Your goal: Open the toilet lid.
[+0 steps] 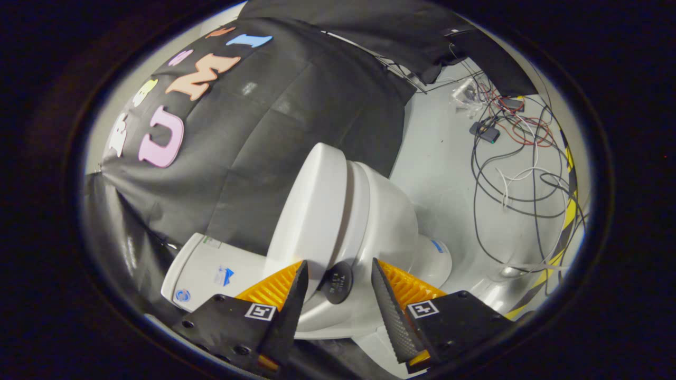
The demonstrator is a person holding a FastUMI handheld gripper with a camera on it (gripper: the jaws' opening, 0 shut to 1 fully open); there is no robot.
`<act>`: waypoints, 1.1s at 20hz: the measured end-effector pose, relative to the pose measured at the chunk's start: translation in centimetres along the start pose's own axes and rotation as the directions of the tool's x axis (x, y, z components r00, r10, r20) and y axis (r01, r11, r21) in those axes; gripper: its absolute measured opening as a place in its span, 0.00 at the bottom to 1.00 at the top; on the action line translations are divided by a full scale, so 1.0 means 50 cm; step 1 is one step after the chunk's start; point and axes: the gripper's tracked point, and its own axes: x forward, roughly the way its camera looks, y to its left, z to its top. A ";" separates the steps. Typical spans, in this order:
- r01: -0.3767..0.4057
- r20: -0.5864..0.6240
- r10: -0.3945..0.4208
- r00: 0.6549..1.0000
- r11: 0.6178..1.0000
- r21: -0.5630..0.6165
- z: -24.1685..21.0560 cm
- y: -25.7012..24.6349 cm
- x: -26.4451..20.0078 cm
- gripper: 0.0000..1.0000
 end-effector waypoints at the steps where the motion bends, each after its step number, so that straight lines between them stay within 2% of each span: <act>1: 0.032 -0.033 -0.032 0.999 0.999 -0.019 -0.010 -0.018 0.006 0.75; 2: -0.020 -0.044 0.020 0.999 1.000 0.001 -0.011 -0.009 -0.001 0.66; 4: -0.070 -0.020 0.072 0.997 0.995 0.078 -0.002 0.006 0.010 0.46; 7: -0.044 -0.021 0.048 0.999 0.985 0.168 -0.002 0.000 0.023 0.18; 12: 0.033 -0.035 -0.029 0.999 0.991 0.132 0.000 0.008 0.017 0.15; 13: 0.013 -0.023 -0.009 1.000 0.989 0.149 -0.064 0.023 0.075 0.12; 14: 0.000 -0.016 0.003 1.000 0.988 0.153 0.008 0.021 0.011 0.06; 15: 0.014 -0.028 -0.010 1.000 0.989 0.150 0.006 0.013 0.024 0.00; 18: 0.063 -0.033 -0.059 0.998 0.989 0.132 0.009 0.033 0.006 0.00; 22: 0.100 -0.028 -0.100 0.995 0.995 0.018 0.028 0.084 -0.021 0.00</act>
